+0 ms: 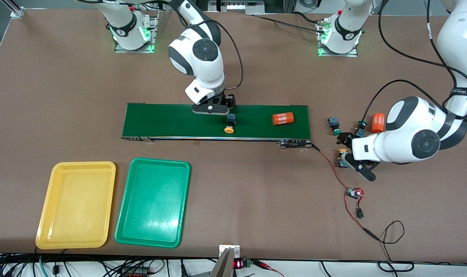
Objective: Sort buttons by color to trays
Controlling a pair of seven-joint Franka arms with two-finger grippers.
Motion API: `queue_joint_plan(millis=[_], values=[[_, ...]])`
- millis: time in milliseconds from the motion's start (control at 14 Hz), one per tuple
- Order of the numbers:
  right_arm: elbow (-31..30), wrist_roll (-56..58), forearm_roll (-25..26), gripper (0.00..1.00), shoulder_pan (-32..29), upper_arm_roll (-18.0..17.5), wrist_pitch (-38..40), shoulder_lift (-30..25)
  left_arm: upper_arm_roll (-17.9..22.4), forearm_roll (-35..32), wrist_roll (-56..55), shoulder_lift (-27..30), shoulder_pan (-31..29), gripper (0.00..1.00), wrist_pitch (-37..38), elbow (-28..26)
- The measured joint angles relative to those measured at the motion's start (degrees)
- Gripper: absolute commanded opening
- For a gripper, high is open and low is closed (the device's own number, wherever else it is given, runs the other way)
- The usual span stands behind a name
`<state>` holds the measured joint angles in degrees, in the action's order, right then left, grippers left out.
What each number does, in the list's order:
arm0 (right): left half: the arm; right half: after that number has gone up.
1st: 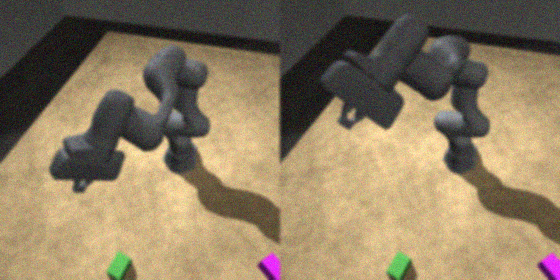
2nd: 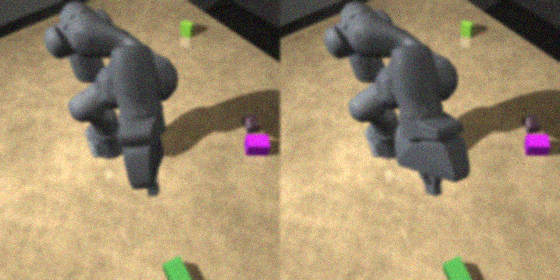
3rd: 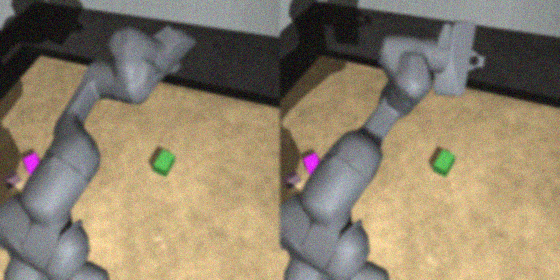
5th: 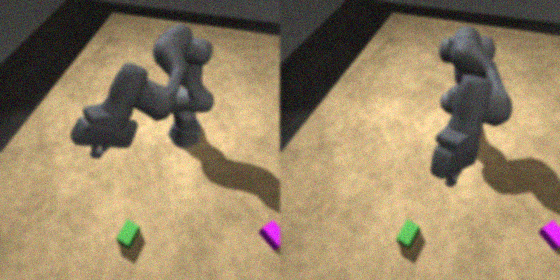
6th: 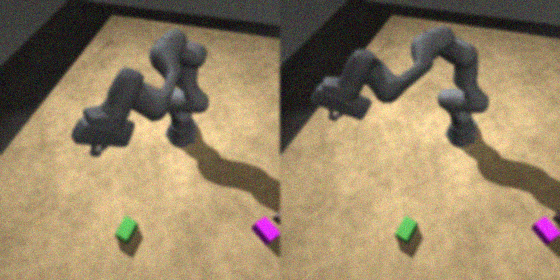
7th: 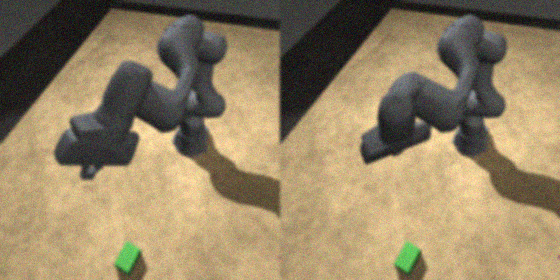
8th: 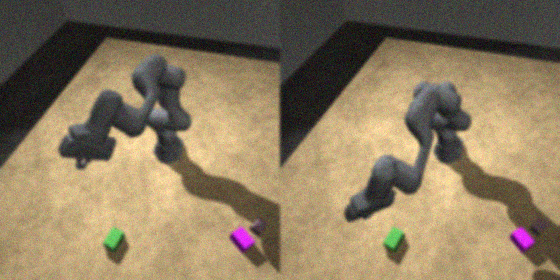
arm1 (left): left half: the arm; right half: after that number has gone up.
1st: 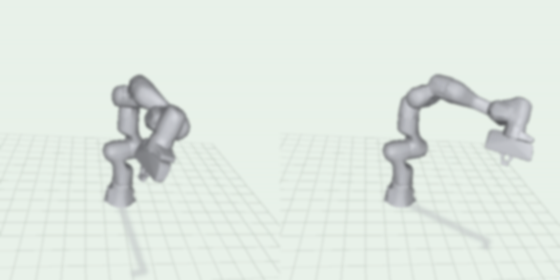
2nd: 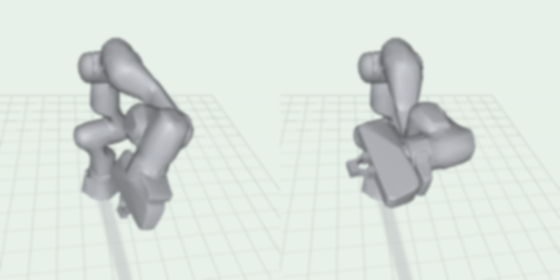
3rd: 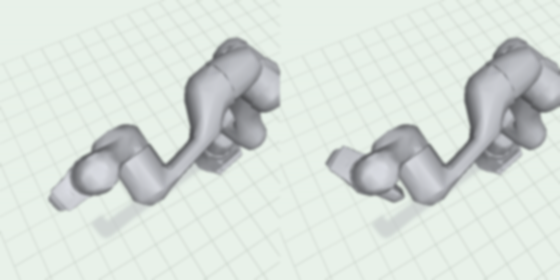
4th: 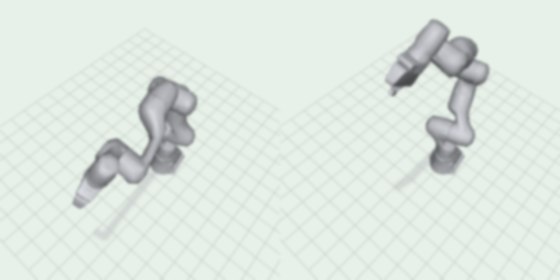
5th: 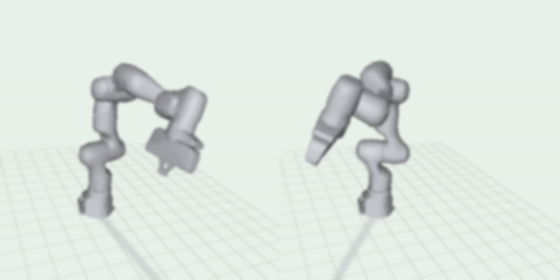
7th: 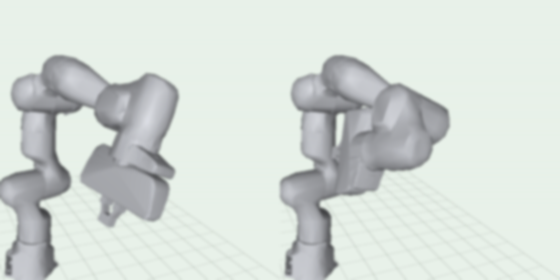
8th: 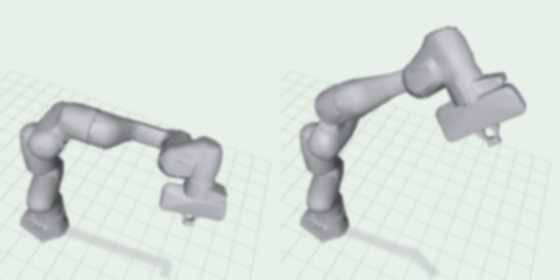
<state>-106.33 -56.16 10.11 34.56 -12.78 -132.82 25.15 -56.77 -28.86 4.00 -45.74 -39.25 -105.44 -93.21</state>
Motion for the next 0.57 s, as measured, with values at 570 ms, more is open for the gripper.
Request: queue_joint_plan(millis=[570], values=[[0.8, -0.5, 0.0, 1.0, 0.2, 0.2, 0.2, 1.1, 12.4, -0.6, -19.5, -3.2, 7.9, 1.0, -7.9, -0.1]])
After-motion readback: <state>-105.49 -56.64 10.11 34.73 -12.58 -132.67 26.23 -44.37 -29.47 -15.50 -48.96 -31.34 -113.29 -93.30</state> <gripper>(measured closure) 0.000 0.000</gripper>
